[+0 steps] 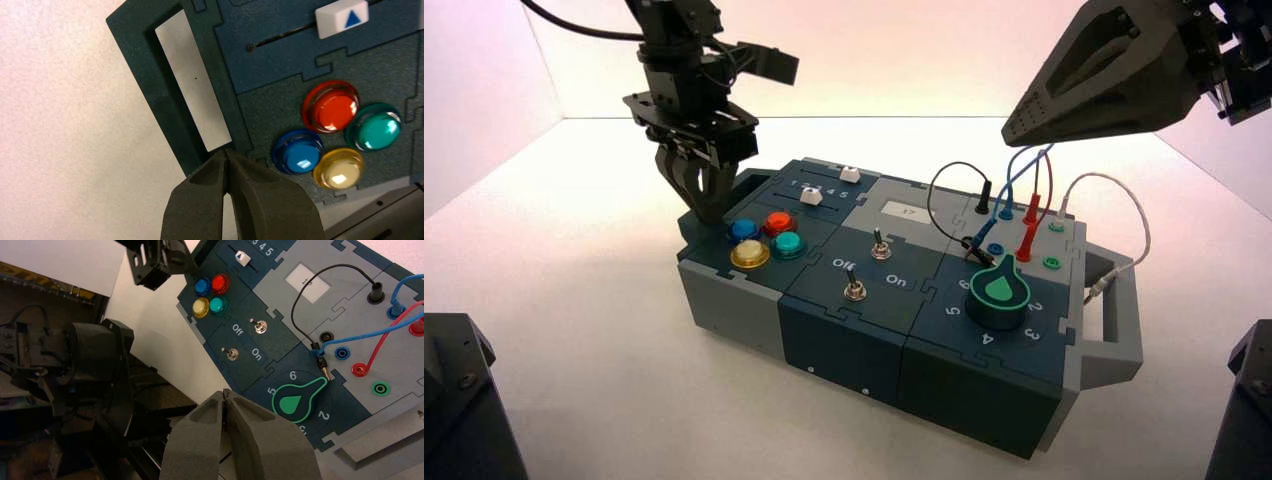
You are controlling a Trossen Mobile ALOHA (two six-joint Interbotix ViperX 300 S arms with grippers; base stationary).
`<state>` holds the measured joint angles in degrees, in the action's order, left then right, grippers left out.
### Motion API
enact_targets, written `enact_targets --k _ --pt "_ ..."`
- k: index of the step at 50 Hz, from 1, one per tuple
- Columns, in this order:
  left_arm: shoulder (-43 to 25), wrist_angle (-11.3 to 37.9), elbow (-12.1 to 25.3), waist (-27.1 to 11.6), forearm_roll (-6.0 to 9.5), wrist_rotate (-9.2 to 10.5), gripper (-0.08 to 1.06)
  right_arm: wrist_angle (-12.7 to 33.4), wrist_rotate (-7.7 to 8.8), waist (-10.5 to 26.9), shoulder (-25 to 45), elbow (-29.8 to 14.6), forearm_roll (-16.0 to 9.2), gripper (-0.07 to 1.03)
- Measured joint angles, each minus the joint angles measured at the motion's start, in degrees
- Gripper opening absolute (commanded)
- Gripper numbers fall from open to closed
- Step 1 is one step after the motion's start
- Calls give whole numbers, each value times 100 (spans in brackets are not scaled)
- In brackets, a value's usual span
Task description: Move the top slider to position 2.
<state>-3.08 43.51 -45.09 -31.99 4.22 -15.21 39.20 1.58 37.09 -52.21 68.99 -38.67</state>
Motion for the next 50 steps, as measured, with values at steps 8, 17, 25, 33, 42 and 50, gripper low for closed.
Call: enact_targets --k 8,17,25,33,42,50 --pt "229 -26 9 -272 97 26 -3 -18 9 9 9 0 0 -2" --pt "343 -105 149 -457 123 123 -3 -18 9 0 62 0 0 -2" --pt "527 -264 290 -510 123 176 -3 -18 0 0 79 44 0 -2" --pt "642 -396 431 -510 123 176 -3 -18 0 0 79 53 0 -2" --pt "642 -475 519 -510 123 185 -3 -97 9 0 44 149 0 -2" --pt "642 -545 633 -510 123 176 -3 -308 53 9 -176 290 35 -2"
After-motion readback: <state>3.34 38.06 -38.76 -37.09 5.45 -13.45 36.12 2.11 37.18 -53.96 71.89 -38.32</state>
